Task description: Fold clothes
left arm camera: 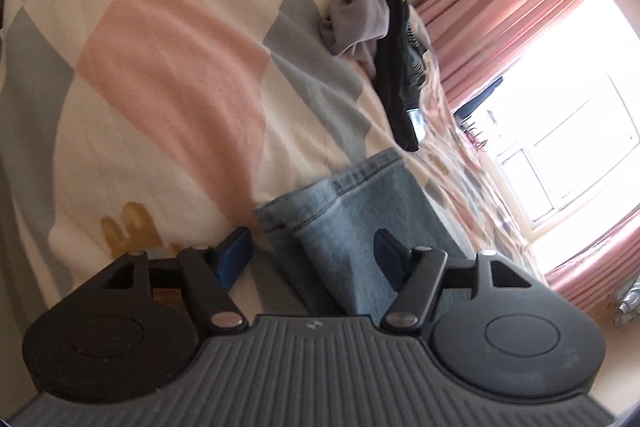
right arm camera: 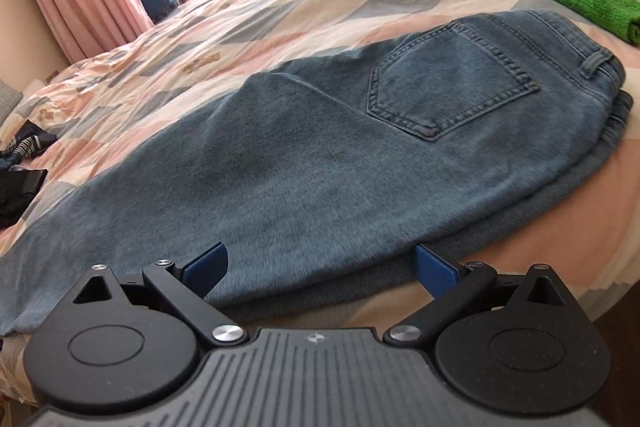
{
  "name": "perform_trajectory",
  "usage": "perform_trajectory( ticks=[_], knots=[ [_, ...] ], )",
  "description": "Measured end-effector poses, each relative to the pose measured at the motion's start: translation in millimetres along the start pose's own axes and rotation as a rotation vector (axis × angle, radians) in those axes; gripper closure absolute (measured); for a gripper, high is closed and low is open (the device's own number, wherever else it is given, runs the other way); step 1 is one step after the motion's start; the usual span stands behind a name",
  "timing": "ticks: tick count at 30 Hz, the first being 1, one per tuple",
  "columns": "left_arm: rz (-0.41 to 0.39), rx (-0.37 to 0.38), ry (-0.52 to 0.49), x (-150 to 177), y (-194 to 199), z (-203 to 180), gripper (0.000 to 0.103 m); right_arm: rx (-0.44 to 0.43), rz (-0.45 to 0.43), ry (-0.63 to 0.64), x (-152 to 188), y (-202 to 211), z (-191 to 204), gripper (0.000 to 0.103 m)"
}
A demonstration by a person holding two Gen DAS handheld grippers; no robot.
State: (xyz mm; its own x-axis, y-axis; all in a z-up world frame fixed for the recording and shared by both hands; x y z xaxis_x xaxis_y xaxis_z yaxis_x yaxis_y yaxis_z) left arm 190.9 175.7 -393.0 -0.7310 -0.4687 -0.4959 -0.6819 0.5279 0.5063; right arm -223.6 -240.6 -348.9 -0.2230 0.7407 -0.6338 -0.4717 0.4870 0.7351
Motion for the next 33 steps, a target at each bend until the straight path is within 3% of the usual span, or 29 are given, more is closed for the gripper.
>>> perform_trajectory(
  ticks=[1, 2, 3, 5, 10, 11, 12, 14, 17, 19, 23, 27, 29, 31, 33],
  knots=[
    [-0.005, 0.002, -0.015, 1.0, -0.6, -2.4, 0.051, 0.001, -0.003, -0.001, -2.1, -2.1, 0.4, 0.002],
    [-0.001, 0.002, -0.04, 3.2, -1.7, -7.1, 0.071, 0.001, -0.006, -0.002, -4.4, -4.3, 0.6, 0.002],
    [0.013, 0.004, -0.061, 5.0, -3.8, -10.9, 0.085, 0.002, -0.007, -0.004, -6.3, -6.3, 0.6, 0.002],
    [0.016, 0.003, -0.088, 8.8, -4.6, -14.0, 0.085, 0.006, -0.006, -0.006, -9.4, -9.9, -0.4, 0.002],
    [0.045, 0.028, 0.06, 9.3, -11.6, 2.9, 0.08, -0.008, -0.015, -0.014, -9.3, -11.9, -3.1, 0.002],
    [0.039, 0.032, 0.09, 8.5, -10.4, 3.5, 0.083, -0.015, -0.018, -0.016, -8.2, -11.8, -4.0, 0.002],
    [0.019, 0.022, 0.068, 8.4, -6.3, -4.5, 0.093, -0.021, -0.02, -0.017, -7.1, -11.4, -4.9, 0.002],
    [-0.02, 0.004, 0.02, 8.1, 2.2, -21.4, 0.098, -0.032, -0.026, -0.021, -6.3, -8.6, -7.0, 0.002],
    [-0.09, 0.055, -0.24, 21.2, 26.5, -90.1, 0.099, -0.046, -0.043, -0.029, -5.5, -0.6, -13.0, 0.003],
    [-0.114, 0.13, -0.468, 49.9, 44.0, -147.6, 0.098, -0.054, -0.06, -0.045, -5.3, 5.8, -20.2, 0.005],
    [-0.092, 0.326, -0.892, 145.0, 75.0, -240.8, 0.097, -0.09, -0.118, -0.091, -7.8, 20.6, -35.9, 0.01],
    [0.042, 0.459, -1.225, 269.7, 80.2, -268.4, 0.096, -0.16, -0.172, -0.123, -14.0, 34.6, -42.7, 0.01],
    [0.078, 0.462, -1.375, 320.1, 76.4, -259.9, 0.095, -0.218, -0.181, -0.151, -19.6, 37.9, -42.1, 0.01],
    [0.077, 0.453, -1.446, 340.7, 74.7, -245.7, 0.095, -0.321, -0.173, -0.19, -25.5, 36.3, -38.0, 0.01],
    [0.089, 0.459, -1.439, 339.6, 71.6, -237.1, 0.095, -0.459, -0.154, -0.244, -30.6, 31.2, -31.2, 0.013]
  ],
)
Point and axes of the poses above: each gripper's, at about its wrist camera, not at the fingertips, and y roughly against the way its jaws point, z to its left, x to its underside, the point moved 4 cm from there along -y, roughly the way its jaws point, and after that the axes turned 5 degrees about y, right-handed, at the moved point
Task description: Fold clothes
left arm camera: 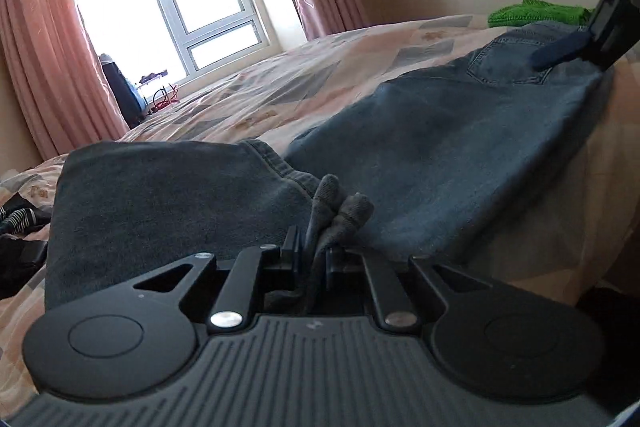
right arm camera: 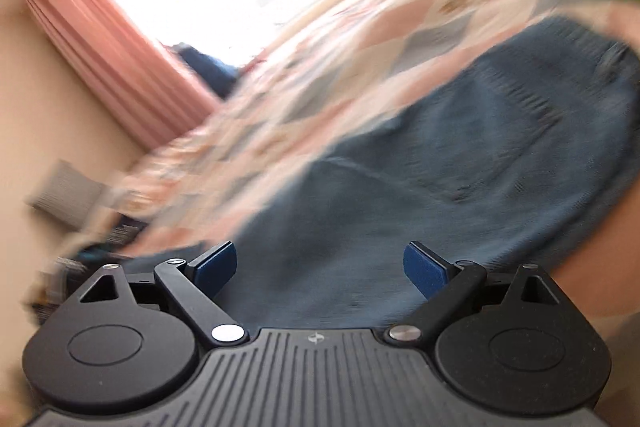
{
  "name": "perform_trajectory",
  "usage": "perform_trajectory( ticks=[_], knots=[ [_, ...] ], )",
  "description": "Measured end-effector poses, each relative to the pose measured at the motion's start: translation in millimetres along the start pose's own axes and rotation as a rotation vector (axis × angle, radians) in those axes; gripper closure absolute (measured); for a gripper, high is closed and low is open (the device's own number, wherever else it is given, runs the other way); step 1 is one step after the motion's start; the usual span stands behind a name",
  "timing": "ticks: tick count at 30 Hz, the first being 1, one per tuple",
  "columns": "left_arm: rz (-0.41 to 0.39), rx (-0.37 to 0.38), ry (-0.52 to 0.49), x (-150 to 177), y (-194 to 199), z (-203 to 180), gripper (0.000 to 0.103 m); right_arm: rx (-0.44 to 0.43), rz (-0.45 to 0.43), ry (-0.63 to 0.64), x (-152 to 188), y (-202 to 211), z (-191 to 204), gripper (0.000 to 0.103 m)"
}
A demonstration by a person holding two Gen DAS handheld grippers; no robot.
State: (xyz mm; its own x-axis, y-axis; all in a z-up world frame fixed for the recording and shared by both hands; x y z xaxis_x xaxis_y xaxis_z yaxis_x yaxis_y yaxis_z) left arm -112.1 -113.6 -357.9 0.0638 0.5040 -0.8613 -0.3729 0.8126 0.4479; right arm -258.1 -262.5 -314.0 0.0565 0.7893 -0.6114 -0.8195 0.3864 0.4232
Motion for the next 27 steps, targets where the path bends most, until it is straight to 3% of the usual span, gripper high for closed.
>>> perform_trajectory(
  ticks=[5, 9, 14, 17, 18, 19, 23, 27],
  knots=[
    [-0.064, 0.014, 0.102, -10.7, 27.9, 22.2, 0.095, -0.285, 0.237, -0.188, 12.3, -70.6, 19.4, 0.019],
    [-0.075, 0.026, 0.162, -11.5, 37.5, 34.4, 0.094, -0.314, 0.418, -0.287, 37.2, -140.0, 34.7, 0.022],
    [-0.066, 0.041, 0.18, -9.7, 34.3, 38.9, 0.094, -0.372, 0.457, -0.384, 45.5, -185.5, 48.2, 0.03],
    [-0.066, 0.058, 0.179, -10.4, 36.7, 35.1, 0.093, -0.39, 0.494, -0.375, 50.0, -202.6, 59.7, 0.049],
    [-0.065, 0.064, 0.177, -12.1, 37.8, 35.4, 0.091, -0.376, 0.502, -0.359, 52.4, -206.0, 62.5, 0.076],
    [-0.065, 0.08, 0.183, -13.5, 41.9, 35.5, 0.089, -0.357, 0.496, -0.333, 53.8, -207.4, 64.7, 0.09],
    [-0.104, 0.19, 0.243, -32.3, 71.6, 44.5, 0.085, -0.326, 0.332, -0.15, 29.0, -183.8, 75.8, 0.092],
    [-0.181, 0.21, 0.292, -56.9, 96.7, 62.1, 0.085, -0.277, 0.121, 0.111, -26.4, -125.7, 86.8, 0.092]
  ],
)
Point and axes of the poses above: each gripper's, at about its wrist camera, not at the fingertips, and y roughly against the way its jaws point, z to its left, x to its underside, the point moved 4 cm from there along -y, roughly the way its jaws point, and after that the axes turned 5 degrees about y, right-handed, at the moved point
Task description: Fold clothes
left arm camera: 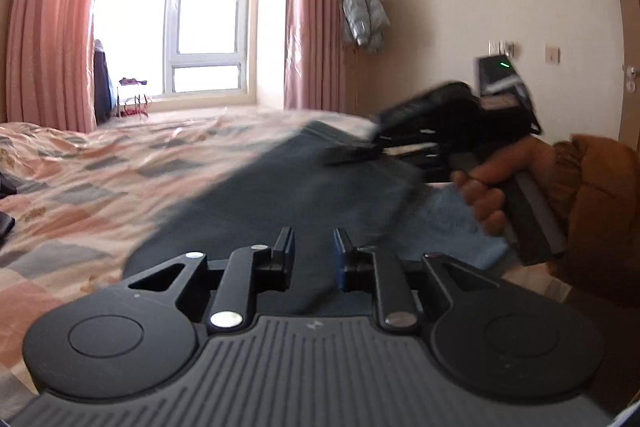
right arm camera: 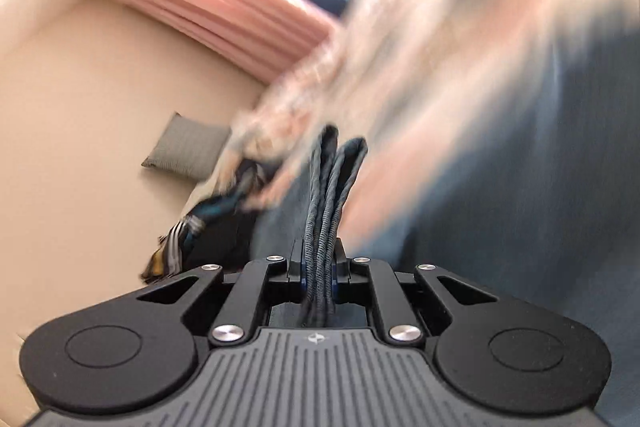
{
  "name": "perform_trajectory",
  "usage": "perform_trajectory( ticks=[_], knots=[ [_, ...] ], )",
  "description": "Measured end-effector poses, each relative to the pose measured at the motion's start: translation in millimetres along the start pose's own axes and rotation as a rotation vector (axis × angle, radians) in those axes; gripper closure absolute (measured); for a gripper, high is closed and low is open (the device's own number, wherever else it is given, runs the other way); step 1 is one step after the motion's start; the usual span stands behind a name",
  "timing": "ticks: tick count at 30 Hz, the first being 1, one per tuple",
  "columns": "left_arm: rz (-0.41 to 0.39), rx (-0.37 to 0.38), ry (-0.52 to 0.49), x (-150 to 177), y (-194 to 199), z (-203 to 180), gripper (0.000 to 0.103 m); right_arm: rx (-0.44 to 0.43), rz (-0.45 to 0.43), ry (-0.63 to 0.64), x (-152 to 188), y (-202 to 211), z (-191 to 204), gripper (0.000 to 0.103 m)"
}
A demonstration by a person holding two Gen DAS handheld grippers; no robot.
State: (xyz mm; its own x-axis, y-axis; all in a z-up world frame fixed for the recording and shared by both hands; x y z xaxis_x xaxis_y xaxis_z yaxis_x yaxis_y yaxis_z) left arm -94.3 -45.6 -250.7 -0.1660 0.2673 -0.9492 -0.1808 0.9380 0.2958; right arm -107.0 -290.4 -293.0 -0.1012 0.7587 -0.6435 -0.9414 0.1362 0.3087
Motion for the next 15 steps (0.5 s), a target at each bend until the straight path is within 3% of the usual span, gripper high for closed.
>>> perform_trajectory(
  ticks=[3, 8, 10, 13, 15],
  knots=[
    [0.023, -0.036, 0.04, -6.0, -8.5, 13.7, 0.083, 0.113, -0.049, 0.114, -25.3, 46.8, -5.0, 0.092],
    [0.2, -0.075, 0.033, 13.2, -65.4, 21.2, 0.084, 0.335, -0.018, -0.017, -26.1, 93.1, -87.4, 0.092],
    [0.224, -0.051, 0.014, 14.3, -81.6, 11.9, 0.084, 0.408, -0.028, -0.071, -22.7, 111.9, -121.0, 0.092],
    [0.232, 0.006, -0.036, 7.2, -101.3, -11.0, 0.08, 0.448, -0.09, -0.087, -26.0, 147.7, -141.9, 0.092],
    [0.248, 0.031, -0.057, 7.0, -116.4, -25.6, 0.069, 0.468, -0.142, -0.074, -34.4, 173.5, -147.8, 0.092]
  ],
)
Point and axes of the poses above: each gripper's, at about its wrist camera, not at the fingertips, and y roughly against the way its jaws point, z to its left, x to its underside, the point moved 4 cm from there along -y, roughly the way its jaws point, and after that the axes turned 5 degrees about y, right-handed, at the moved point
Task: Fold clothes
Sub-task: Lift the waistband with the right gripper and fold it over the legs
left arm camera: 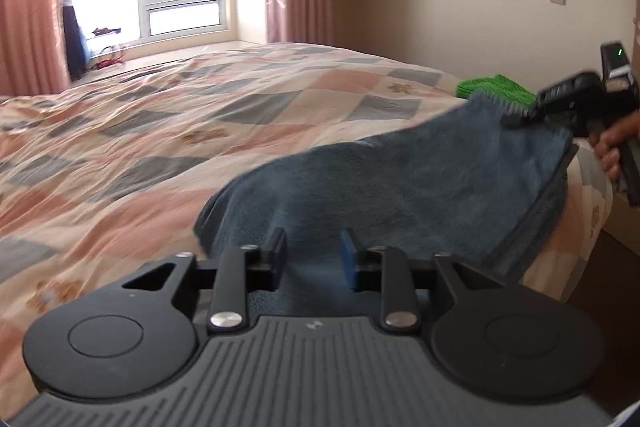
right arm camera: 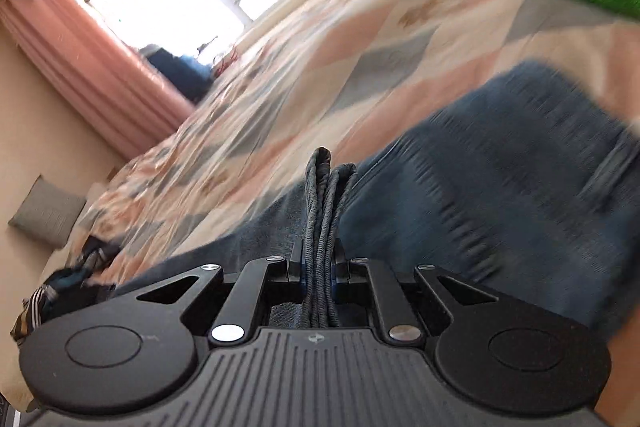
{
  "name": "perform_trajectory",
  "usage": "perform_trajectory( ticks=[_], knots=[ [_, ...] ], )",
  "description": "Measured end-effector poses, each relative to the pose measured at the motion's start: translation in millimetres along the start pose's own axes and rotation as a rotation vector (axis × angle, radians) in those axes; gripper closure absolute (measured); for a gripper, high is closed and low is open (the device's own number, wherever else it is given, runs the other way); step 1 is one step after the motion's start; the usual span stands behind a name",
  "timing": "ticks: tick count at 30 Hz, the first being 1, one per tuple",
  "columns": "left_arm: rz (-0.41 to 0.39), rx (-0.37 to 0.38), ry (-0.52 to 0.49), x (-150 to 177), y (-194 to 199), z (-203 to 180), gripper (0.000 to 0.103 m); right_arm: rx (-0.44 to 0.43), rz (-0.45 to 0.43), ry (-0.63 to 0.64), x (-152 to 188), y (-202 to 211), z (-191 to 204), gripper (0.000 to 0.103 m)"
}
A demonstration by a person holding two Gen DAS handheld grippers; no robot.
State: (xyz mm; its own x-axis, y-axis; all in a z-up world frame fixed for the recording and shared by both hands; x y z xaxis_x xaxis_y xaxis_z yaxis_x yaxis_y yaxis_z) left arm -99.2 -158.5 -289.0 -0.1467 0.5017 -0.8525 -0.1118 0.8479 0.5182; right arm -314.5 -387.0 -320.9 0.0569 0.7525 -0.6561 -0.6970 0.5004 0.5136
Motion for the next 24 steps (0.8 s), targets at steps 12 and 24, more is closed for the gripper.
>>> perform_trajectory(
  ticks=[12, 24],
  knots=[
    [0.083, -0.012, -0.053, -3.3, -40.0, -28.5, 0.07, 0.037, -0.025, -0.062, -34.3, 16.3, -72.8, 0.093],
    [0.13, -0.069, -0.08, 9.8, -53.4, -28.4, 0.07, 0.121, -0.007, -0.102, -51.3, 13.0, -124.6, 0.093]
  ],
)
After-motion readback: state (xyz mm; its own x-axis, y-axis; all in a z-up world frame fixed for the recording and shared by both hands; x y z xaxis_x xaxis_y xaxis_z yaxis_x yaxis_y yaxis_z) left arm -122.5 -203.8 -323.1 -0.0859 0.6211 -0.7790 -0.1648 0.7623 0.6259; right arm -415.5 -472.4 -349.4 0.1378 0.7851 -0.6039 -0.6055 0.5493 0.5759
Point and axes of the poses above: each gripper's, at about its wrist camera, not at the fingertips, and y roughly against the way its jaws point, z to its left, x to its underside, the point moved 4 cm from there along -y, roughly the way its jaws point, and after that the axes turned 5 degrees about y, right-handed, at the moved point
